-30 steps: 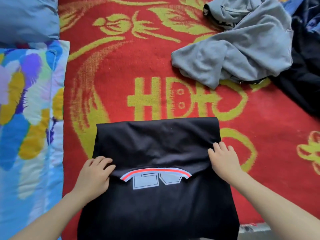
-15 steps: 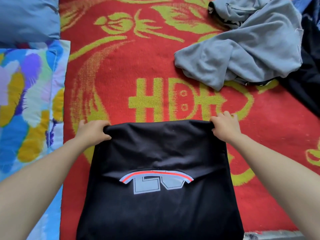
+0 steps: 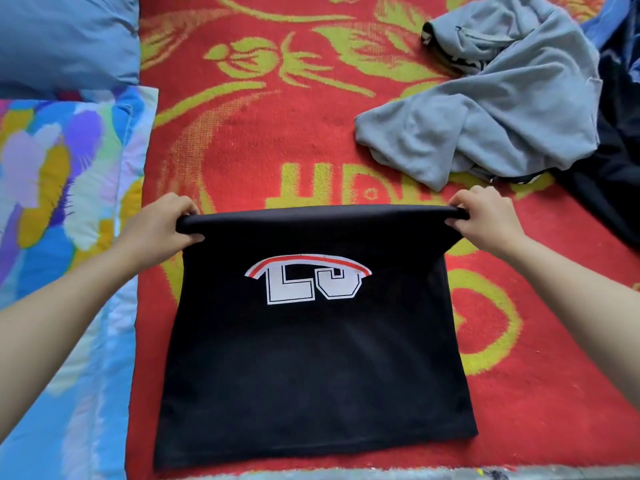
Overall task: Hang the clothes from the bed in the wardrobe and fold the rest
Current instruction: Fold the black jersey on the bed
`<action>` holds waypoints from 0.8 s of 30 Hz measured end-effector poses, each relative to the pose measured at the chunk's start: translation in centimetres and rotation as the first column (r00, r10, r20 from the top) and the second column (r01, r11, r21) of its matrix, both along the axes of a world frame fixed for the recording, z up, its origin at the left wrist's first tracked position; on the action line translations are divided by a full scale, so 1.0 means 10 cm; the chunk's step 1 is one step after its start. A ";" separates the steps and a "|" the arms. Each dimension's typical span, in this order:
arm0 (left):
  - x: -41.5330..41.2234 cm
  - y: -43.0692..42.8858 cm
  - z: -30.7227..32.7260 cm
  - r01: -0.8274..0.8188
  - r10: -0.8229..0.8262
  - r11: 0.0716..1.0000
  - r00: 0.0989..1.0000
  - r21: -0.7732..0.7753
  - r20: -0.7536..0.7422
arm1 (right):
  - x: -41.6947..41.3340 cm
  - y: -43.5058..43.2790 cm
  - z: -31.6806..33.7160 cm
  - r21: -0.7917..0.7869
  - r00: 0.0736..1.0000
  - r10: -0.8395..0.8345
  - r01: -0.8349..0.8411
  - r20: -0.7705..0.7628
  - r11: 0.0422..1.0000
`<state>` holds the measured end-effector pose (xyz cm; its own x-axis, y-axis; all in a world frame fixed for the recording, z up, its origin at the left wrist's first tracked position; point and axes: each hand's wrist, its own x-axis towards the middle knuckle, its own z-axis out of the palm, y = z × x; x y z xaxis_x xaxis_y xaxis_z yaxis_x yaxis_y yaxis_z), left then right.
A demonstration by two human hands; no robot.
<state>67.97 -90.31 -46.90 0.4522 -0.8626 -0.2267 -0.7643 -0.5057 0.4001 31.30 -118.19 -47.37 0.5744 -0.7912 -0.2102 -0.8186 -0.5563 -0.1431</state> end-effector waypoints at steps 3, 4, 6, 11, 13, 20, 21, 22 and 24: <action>-0.16 0.35 0.04 0.187 -0.182 0.979 0.981 -0.085 0.069 | -0.26 0.27 0.09 -0.067 0.976 0.170 -0.163 0.136 0.984; -0.24 0.49 0.01 0.282 -0.267 0.955 0.954 -0.097 0.139 | -0.38 0.38 0.09 -0.106 0.953 0.271 -0.258 0.137 0.960; -0.45 0.77 -0.09 0.429 -0.401 0.901 0.879 -0.060 0.259 | -0.59 0.64 0.07 -0.137 0.899 0.436 -0.428 0.042 0.894; -0.99 1.30 -0.51 0.589 -0.631 0.775 0.691 0.232 0.353 | -0.96 1.20 -0.26 0.206 0.644 0.693 -0.667 -0.325 0.716; -1.03 1.35 -0.61 0.584 -0.691 0.716 0.671 0.382 0.269 | -0.96 1.30 -0.37 0.312 0.554 0.729 -0.666 -0.403 0.678; -0.77 0.78 -0.57 0.269 -0.325 0.944 0.857 0.190 0.400 | -0.39 0.95 -0.40 -0.011 0.948 0.267 -0.272 -0.172 0.962; -0.70 0.68 -0.58 0.169 -0.242 0.960 0.900 0.222 0.363 | -0.32 0.88 -0.42 -0.005 0.952 0.199 -0.206 -0.231 0.979; -0.61 0.58 -0.60 0.070 -0.176 0.938 0.940 0.339 0.293 | -0.28 0.81 -0.46 0.037 0.938 0.160 -0.156 -0.307 0.987; -0.46 0.45 -0.64 -0.012 -0.094 0.825 0.983 0.565 0.158 | -0.21 0.69 -0.50 0.146 0.891 0.136 -0.079 -0.434 0.986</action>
